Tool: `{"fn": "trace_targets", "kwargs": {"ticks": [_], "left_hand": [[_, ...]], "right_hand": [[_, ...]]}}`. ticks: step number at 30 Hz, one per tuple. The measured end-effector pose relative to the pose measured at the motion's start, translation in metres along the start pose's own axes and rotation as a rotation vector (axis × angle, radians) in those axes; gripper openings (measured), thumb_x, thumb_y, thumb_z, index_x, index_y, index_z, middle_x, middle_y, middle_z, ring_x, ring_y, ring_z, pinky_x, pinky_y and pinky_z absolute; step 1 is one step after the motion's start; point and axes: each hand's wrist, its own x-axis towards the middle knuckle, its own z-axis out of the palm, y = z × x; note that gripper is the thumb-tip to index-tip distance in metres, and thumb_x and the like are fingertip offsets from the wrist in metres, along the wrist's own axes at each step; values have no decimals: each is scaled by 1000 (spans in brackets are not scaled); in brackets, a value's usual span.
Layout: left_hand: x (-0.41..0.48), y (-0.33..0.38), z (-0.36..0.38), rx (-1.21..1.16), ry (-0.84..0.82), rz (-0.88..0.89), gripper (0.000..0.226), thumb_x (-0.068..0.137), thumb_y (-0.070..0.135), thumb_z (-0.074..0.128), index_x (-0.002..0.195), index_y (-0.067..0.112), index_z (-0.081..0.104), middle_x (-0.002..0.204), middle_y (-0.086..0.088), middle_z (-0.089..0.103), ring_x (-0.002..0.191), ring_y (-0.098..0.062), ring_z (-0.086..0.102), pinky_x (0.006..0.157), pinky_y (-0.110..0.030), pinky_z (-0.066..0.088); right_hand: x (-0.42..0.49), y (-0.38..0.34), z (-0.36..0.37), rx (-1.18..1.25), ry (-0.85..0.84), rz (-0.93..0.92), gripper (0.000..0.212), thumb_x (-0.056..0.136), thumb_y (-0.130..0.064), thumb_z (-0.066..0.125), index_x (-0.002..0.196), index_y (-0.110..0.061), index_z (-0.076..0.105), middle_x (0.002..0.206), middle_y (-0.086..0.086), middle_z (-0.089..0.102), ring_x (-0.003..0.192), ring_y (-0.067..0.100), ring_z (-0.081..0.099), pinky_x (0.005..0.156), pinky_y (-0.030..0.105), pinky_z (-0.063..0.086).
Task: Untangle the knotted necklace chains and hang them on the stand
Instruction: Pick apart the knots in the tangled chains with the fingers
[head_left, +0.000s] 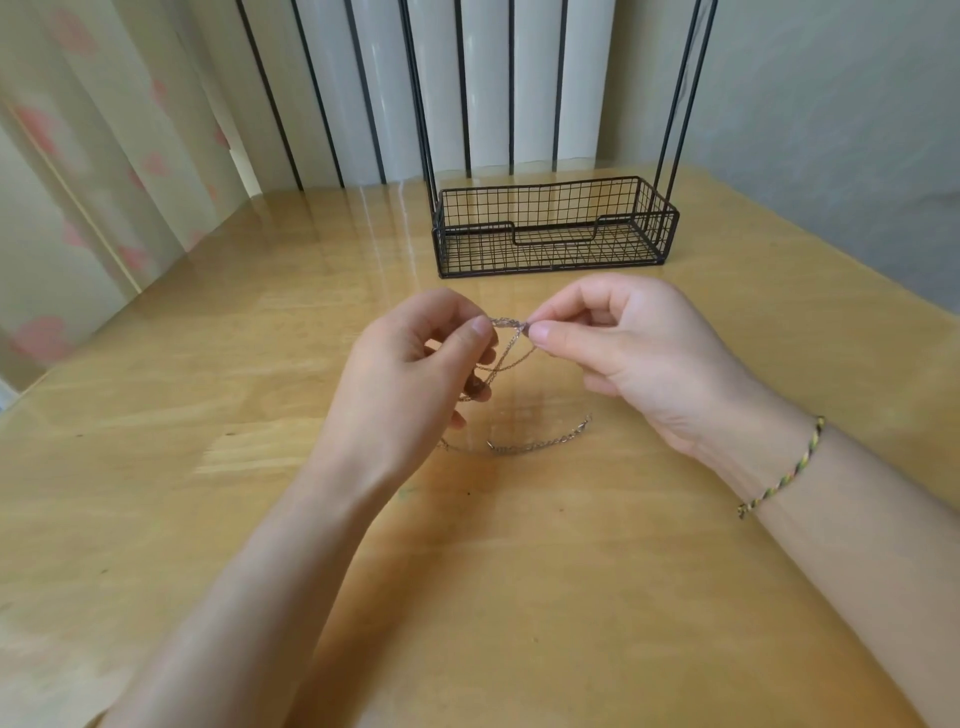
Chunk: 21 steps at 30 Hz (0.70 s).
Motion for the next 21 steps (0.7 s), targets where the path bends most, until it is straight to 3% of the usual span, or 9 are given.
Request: {"fn": "trace_targets", "kwargs": {"ticks": [3, 6, 10, 12, 14, 16, 19, 21], "left_hand": [[0, -1, 1, 29, 43, 1, 15, 91, 18, 55, 80, 18, 64, 80, 0, 67, 62, -9, 65, 50, -28, 52], [2, -4, 2, 126, 120, 39, 14, 89, 24, 59, 79, 25, 68, 78, 1, 65, 70, -13, 62, 69, -37, 55], [2, -6, 3, 291, 187, 111, 12, 88, 29, 60, 79, 29, 68, 91, 12, 59, 85, -4, 56, 78, -21, 43], [3, -6, 2, 363, 215, 151, 12, 88, 28, 60, 80, 29, 69, 93, 13, 59, 95, -11, 54, 84, -25, 41], [4, -6, 3, 288, 205, 130, 14, 89, 24, 59, 78, 24, 69, 86, 9, 62, 86, -5, 56, 76, -20, 43], [3, -3, 4, 63, 129, 55, 18, 92, 16, 55, 78, 17, 67, 78, 2, 68, 70, -1, 60, 66, -15, 46], [2, -2, 6, -147, 62, 15, 19, 94, 8, 50, 84, 6, 66, 77, -4, 71, 71, -13, 65, 71, -26, 53], [2, -1, 5, -194, 52, 10, 17, 95, 8, 50, 87, 5, 65, 73, -2, 70, 67, -12, 64, 68, -24, 53]], "right_hand": [[0, 0, 2, 59, 37, -6, 3, 80, -5, 67, 78, -5, 67, 59, -2, 51, 46, 8, 42, 42, 20, 35], [1, 0, 2, 102, 50, -1, 3, 79, 0, 64, 76, 1, 64, 57, 3, 49, 46, 12, 40, 41, 22, 34], [0, -2, 2, 147, 36, 47, 7, 79, 5, 61, 73, 1, 63, 60, 10, 46, 46, 11, 36, 38, 20, 31], [0, -2, 2, 221, 16, 99, 9, 79, 7, 59, 73, 1, 61, 61, 8, 48, 45, 10, 32, 37, 18, 26], [1, -2, 2, 308, -16, 159, 11, 79, 8, 57, 72, 0, 61, 60, 5, 50, 44, 8, 28, 36, 17, 19], [2, -1, 2, 357, -45, 198, 14, 79, 9, 54, 74, -1, 63, 59, 4, 51, 44, 8, 26, 37, 18, 16], [2, -1, 2, 363, -60, 185, 16, 80, 8, 53, 79, -4, 64, 60, 2, 52, 44, 8, 27, 38, 18, 16], [0, -2, 2, 325, -60, 133, 11, 81, 1, 59, 78, -8, 64, 63, 1, 51, 44, 6, 28, 37, 15, 20]]}}
